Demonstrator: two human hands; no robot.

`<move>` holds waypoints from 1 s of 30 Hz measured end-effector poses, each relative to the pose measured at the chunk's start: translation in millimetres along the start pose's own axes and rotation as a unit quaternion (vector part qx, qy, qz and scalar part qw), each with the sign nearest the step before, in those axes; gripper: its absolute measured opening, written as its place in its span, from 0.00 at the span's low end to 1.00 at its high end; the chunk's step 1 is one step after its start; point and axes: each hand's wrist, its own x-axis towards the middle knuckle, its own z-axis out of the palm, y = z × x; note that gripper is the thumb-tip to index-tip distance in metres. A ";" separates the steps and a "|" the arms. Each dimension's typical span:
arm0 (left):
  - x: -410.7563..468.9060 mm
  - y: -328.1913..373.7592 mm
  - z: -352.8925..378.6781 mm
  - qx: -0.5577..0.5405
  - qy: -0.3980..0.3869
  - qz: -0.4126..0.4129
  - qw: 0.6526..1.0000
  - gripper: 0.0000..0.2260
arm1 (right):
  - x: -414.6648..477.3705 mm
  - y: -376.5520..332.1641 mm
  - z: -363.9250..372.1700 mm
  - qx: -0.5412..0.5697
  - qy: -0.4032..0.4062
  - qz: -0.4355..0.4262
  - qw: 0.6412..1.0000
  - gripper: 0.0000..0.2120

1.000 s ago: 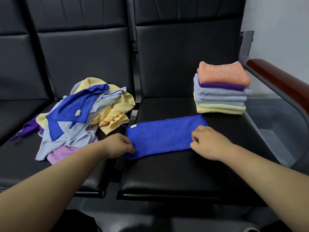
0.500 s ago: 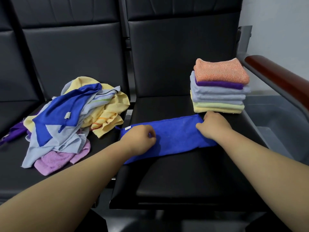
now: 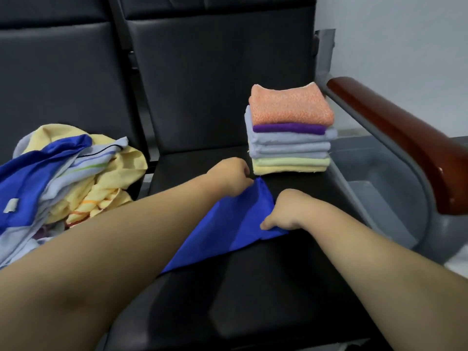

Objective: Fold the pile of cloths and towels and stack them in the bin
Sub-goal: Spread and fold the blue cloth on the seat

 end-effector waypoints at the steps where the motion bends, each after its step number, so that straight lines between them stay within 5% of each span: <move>1: 6.6 5.2 3.3 0.015 -0.021 -0.011 1.000 0.10 | -0.7 -0.2 -0.1 -0.010 -0.006 -0.008 1.000 0.21; 7: 25.5 16.2 17.6 -0.040 -0.067 -0.032 0.996 0.03 | 10.6 21.0 1.0 0.069 -0.023 0.004 0.997 0.16; 13: 28.4 26.7 23.2 -0.076 -0.058 -0.023 0.995 0.09 | 8.9 51.3 -4.5 0.175 -0.015 0.037 0.984 0.08; 18: 24.4 34.9 22.5 -0.264 -0.022 -0.066 0.962 0.07 | 12.9 77.9 -14.6 0.150 0.132 0.058 0.978 0.03; 22: 9.9 32.5 -3.7 -0.384 0.029 -0.058 0.921 0.04 | 12.8 83.4 -18.4 0.240 0.257 0.042 0.935 0.07; 30: -41.4 -10.5 -39.3 -0.474 0.085 -0.019 0.876 0.08 | -7.2 58.2 -17.2 0.317 0.321 -0.111 0.886 0.08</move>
